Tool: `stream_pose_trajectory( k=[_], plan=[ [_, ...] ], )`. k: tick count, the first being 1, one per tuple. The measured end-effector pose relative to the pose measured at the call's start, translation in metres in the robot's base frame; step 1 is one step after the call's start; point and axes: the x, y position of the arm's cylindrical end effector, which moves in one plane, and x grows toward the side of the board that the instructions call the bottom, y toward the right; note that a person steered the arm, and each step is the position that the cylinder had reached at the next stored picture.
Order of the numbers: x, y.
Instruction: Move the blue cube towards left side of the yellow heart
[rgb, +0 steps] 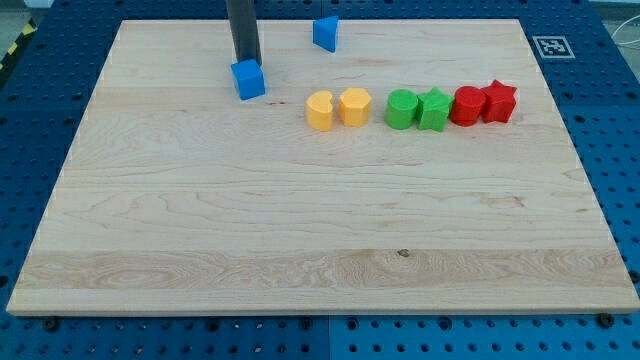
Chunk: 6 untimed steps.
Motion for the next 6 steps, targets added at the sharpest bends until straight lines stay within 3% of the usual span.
stream_pose_trajectory(
  k=[2, 6],
  plan=[
    [0.040, 0.000],
    [0.043, -0.073]
  ],
)
